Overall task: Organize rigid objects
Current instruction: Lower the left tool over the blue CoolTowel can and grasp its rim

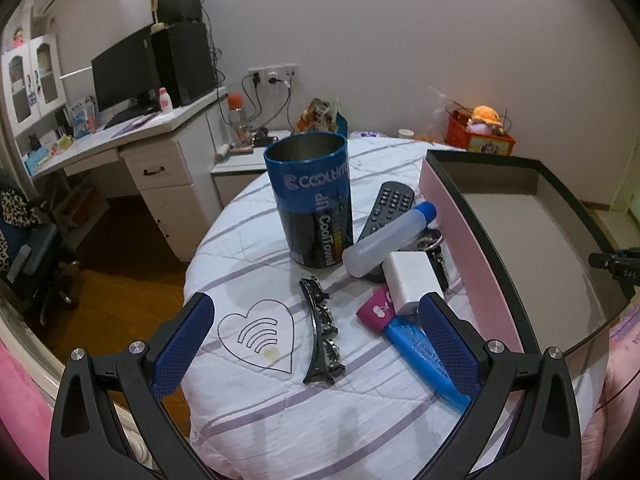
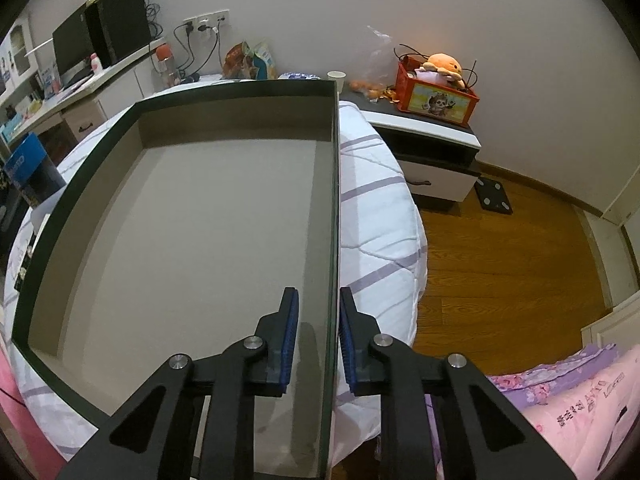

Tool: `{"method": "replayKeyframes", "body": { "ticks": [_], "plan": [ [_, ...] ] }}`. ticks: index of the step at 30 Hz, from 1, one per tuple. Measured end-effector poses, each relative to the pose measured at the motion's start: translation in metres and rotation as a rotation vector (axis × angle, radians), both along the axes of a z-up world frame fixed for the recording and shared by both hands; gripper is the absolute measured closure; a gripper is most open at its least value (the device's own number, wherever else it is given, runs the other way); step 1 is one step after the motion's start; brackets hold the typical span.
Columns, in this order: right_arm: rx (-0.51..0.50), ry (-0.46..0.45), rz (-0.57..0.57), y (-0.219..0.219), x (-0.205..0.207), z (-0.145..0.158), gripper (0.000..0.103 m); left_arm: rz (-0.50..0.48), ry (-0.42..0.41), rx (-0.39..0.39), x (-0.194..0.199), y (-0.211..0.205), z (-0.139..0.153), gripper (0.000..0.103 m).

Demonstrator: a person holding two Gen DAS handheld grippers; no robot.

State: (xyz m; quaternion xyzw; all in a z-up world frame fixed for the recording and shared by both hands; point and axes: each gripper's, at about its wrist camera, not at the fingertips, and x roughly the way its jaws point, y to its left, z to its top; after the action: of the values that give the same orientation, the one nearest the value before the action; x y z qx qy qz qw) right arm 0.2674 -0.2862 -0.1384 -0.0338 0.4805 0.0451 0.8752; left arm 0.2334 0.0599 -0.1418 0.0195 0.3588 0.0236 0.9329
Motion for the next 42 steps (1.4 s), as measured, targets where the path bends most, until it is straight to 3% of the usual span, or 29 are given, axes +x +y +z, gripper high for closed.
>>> {"method": "replayKeyframes", "body": {
  "ticks": [14, 18, 23, 27, 32, 38, 42],
  "plan": [
    [0.019, 0.020, 0.038, 0.005, 0.010, -0.008, 0.083, -0.016, 0.026, -0.023, 0.001, 0.006, -0.005, 0.000],
    [-0.031, 0.026, 0.052, 0.011, 0.012, -0.014, 0.083, -0.026, 0.026, -0.025, 0.004, 0.008, -0.005, 0.000],
    [-0.034, 0.018, 0.105, 0.012, 0.010, -0.014, 0.083, -0.050, 0.005, -0.073, 0.011, 0.011, -0.003, 0.000],
    [-0.019, 0.008, 0.106, 0.009, 0.006, -0.015, 0.083, -0.048, -0.035, -0.117, 0.030, 0.013, 0.003, 0.000],
    [0.000, 0.028, 0.109, 0.008, 0.008, -0.020, 0.083, -0.003, -0.049, -0.069, 0.060, 0.011, 0.004, 0.000],
    [0.016, 0.024, 0.101, 0.008, 0.006, -0.018, 0.083, 0.004, -0.064, -0.103, 0.090, 0.014, 0.003, 0.000],
    [0.016, 0.025, 0.099, 0.007, 0.006, -0.017, 0.083, 0.009, -0.030, -0.103, 0.110, 0.014, -0.004, 0.015]
  ]
}}
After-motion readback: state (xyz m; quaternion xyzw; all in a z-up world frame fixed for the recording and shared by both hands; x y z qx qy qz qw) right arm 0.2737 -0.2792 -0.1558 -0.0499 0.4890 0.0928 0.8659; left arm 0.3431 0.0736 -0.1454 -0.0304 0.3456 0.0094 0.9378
